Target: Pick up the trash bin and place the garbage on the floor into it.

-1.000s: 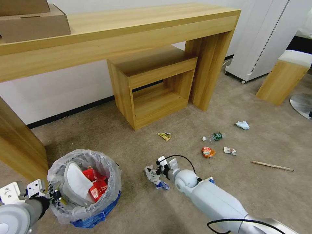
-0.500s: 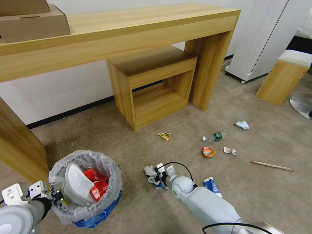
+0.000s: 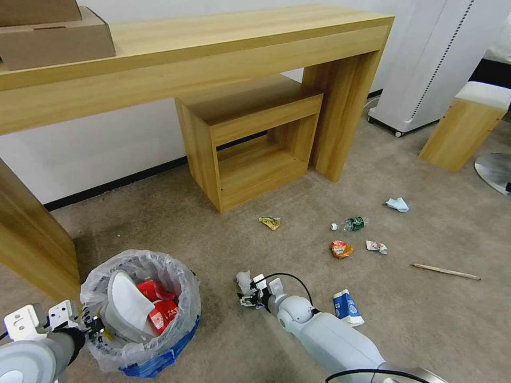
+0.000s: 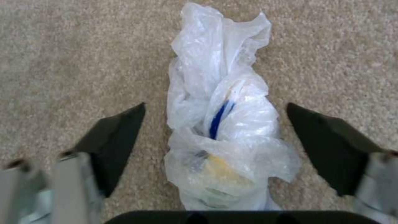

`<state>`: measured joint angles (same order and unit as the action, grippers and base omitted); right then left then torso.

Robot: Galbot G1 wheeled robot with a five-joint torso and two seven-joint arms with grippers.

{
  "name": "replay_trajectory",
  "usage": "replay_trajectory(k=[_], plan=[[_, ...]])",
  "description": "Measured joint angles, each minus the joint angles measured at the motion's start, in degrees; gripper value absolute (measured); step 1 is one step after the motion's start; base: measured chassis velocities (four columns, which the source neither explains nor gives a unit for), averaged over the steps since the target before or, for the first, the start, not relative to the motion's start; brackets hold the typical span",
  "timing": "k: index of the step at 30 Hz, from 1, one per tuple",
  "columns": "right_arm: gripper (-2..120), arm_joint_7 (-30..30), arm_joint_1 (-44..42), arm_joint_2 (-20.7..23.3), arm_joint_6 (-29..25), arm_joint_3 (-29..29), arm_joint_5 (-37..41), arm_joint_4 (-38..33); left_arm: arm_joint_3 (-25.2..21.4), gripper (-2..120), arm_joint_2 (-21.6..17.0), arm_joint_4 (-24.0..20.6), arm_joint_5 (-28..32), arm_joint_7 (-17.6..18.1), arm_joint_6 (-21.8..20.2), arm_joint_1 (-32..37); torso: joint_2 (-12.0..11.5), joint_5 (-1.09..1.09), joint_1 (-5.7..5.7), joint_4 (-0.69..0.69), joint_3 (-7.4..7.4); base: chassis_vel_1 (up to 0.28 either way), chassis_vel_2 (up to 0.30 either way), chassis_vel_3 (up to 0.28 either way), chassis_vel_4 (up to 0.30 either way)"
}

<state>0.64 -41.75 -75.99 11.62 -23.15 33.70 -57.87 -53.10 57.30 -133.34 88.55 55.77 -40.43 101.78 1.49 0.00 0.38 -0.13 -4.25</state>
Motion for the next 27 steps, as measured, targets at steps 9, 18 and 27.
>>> replay_trajectory(k=[9,18,27], plan=[[51,-0.1,-0.3,0.6,-0.6,0.8,1.1,-0.7,0.3,0,-0.1,-0.2,-0.4,-0.5,0.2,0.0,0.0,0.00,0.00,0.00,0.00,0.000,0.000,0.000,0.000],[18,-0.4,0.4,1.3,-1.6,1.1,2.0,-0.9,0.4,0,-0.2,-0.1,-0.7,-0.8,0.5,-0.2,0.0,0.00,0.00,0.00,0.00,0.000,0.000,0.000,0.000],[0,-1.7,0.2,1.6,-5.2,3.0,-0.1,-2.7,0.5,0,-0.7,0.3,-0.2,-0.9,0.5,-0.2,0.0,0.00,0.00,0.00,0.00,0.000,0.000,0.000,0.000]])
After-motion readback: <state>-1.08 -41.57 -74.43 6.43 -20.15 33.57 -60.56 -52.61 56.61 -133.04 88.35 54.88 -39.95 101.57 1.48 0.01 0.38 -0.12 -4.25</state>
